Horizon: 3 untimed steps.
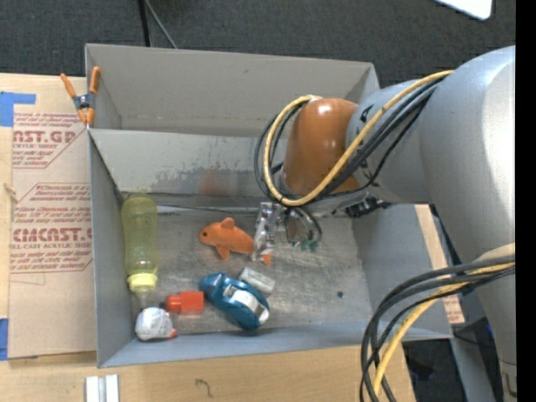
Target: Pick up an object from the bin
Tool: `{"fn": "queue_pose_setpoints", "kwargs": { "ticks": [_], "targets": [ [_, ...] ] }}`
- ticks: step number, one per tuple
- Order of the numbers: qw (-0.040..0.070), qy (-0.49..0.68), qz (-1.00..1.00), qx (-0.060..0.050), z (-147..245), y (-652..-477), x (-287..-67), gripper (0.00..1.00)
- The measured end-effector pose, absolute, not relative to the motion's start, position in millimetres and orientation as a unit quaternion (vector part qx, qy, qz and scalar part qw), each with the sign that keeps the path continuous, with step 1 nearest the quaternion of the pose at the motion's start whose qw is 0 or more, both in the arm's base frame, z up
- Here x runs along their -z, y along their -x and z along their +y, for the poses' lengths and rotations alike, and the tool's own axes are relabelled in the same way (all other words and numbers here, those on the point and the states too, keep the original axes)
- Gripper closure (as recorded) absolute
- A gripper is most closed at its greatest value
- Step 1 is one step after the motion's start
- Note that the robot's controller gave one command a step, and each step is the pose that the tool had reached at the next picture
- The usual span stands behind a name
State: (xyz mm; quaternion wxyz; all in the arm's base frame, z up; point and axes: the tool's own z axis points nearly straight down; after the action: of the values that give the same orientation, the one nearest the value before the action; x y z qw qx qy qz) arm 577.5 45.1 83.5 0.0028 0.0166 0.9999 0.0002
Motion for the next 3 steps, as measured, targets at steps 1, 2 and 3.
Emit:
{"fn": "queue_pose_setpoints", "kwargs": {
  "ticks": [1,2,3],
  "targets": [
    [0.003,-0.017,1.000,0.000,45,-577.5,-84,1.00],
    [0.000,0.009,1.000,0.000,56,-578.5,-102,1.00],
    [0.002,0.012,1.000,0.000,75,-587.0,-87,1.00]
  ]
}}
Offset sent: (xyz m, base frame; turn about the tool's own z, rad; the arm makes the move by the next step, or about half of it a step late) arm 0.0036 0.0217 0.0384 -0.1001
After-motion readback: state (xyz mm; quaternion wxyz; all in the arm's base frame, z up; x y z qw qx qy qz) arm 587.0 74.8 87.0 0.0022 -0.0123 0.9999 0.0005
